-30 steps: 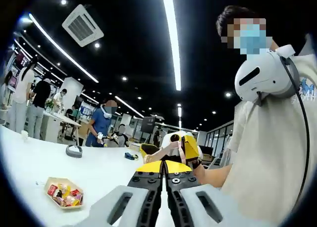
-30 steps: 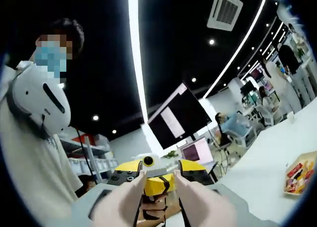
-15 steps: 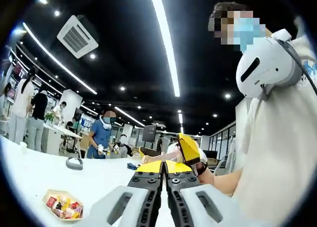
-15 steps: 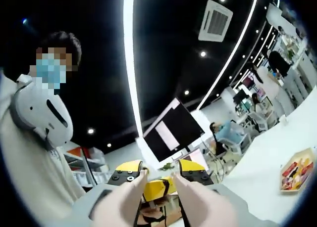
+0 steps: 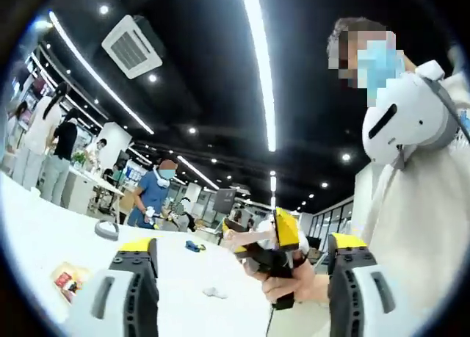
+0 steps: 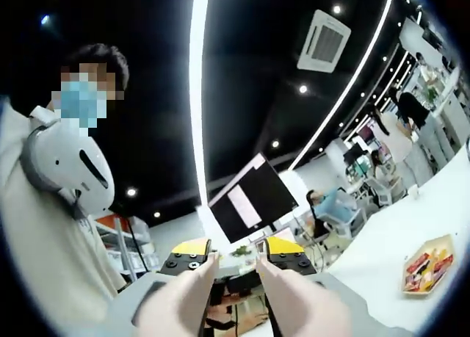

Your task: Place the target food into the container with the food tongs after gripping and lifting it, then release it inside without dropping or visibly crushing the food.

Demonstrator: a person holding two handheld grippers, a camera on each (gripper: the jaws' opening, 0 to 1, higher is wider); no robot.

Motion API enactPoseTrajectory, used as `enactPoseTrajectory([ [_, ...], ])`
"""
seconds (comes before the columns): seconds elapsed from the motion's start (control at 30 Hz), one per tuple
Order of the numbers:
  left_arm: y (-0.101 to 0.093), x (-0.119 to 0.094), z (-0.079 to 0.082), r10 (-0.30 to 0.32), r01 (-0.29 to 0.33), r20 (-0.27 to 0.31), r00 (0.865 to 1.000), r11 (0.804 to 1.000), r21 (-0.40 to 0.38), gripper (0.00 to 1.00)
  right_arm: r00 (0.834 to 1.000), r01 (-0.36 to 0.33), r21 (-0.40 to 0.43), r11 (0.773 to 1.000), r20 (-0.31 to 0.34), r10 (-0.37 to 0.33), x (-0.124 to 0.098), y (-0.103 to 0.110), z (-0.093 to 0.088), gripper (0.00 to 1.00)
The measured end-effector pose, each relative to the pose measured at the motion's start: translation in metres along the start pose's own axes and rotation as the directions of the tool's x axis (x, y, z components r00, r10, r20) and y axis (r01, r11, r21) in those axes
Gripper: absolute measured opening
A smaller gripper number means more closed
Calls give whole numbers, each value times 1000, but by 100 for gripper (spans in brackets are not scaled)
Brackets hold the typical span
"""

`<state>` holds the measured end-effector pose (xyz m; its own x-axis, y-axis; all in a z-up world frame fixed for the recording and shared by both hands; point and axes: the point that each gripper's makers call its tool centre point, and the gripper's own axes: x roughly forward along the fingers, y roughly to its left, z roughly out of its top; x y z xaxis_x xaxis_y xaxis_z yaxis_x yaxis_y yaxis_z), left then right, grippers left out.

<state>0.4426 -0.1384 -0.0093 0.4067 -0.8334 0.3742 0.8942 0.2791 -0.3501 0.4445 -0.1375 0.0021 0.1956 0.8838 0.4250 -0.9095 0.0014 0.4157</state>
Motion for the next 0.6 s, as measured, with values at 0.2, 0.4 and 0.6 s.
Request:
enactPoseTrajectory([
  [0.2, -10, 5, -7, -45, 44, -29, 999, 998, -51, 83, 1000, -14, 43, 999, -26, 15, 2, 5, -17, 28],
  [0.4, -12, 5, -20, -69, 58, -83, 994, 991, -124, 69, 1000, 28, 59, 998, 6, -29, 0, 3, -14, 28],
  [0.6, -17, -8, -13, -91, 76, -66, 994, 974, -212, 47, 999, 33, 65, 997, 0, -33, -1, 4, -12, 28],
])
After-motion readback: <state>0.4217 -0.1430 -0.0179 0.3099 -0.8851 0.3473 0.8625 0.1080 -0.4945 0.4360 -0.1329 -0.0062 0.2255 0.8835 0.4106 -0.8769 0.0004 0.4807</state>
